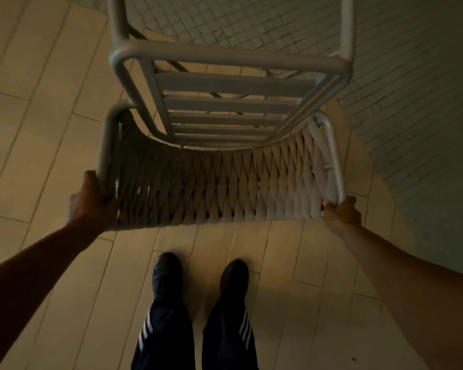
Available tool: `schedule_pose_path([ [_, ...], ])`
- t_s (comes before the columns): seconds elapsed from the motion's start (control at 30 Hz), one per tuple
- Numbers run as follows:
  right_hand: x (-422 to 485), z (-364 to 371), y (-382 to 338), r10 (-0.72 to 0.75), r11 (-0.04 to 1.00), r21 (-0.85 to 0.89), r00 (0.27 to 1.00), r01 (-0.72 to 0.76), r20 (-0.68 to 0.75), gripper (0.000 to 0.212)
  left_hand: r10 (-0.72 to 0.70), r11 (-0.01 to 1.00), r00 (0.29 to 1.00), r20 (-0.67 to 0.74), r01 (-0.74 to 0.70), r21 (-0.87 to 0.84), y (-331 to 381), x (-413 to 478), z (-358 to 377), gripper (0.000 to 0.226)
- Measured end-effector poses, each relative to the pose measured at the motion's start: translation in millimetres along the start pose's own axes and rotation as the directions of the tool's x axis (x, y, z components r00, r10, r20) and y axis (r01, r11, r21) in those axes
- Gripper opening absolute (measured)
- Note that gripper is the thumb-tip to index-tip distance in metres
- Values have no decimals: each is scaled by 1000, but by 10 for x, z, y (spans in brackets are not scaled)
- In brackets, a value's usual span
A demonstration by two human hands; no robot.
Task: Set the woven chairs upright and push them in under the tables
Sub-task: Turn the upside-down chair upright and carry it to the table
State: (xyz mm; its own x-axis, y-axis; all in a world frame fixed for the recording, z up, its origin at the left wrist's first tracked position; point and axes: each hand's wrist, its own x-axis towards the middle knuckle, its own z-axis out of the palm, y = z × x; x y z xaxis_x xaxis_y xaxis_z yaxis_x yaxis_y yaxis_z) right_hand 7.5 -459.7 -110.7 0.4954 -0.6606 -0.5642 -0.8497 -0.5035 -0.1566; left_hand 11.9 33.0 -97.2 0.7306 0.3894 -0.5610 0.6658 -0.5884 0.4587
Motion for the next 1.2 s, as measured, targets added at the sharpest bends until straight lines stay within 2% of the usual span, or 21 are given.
schedule_pose_path([
  [0.2,-320,-225,-2,-28,999,24,997,29,-67,42,-6,1000,999,-52,7,20,190,-163,-284,37],
  [0.33,-702,-606,-94,9,999,52,996,-4,-93,41,-8,989,997,-83,20,145,480,-294,-691,29],
  [0.7,-1734,-1749,-338,63,997,43,983,-56,-170,40,133,930,985,-107,-87,357,1441,-646,-1777,33],
  [0.8,-1874,-2003,-368,61,998,14,983,-59,-171,43,175,909,981,-77,-131,395,1627,-715,-1973,36],
  [0.93,-2011,-2307,-439,63,997,-33,983,-70,-171,52,244,884,967,-67,-194,425,1896,-780,-2265,38],
  [1.03,-2029,-2519,-539,71,996,-42,985,-78,-159,49,284,865,959,-10,-251,434,2095,-740,-2439,32],
  [1.2,-1917,-2679,-646,87,995,-34,987,-92,-135,49,279,905,960,-4,-262,337,2289,-673,-2345,37],
])
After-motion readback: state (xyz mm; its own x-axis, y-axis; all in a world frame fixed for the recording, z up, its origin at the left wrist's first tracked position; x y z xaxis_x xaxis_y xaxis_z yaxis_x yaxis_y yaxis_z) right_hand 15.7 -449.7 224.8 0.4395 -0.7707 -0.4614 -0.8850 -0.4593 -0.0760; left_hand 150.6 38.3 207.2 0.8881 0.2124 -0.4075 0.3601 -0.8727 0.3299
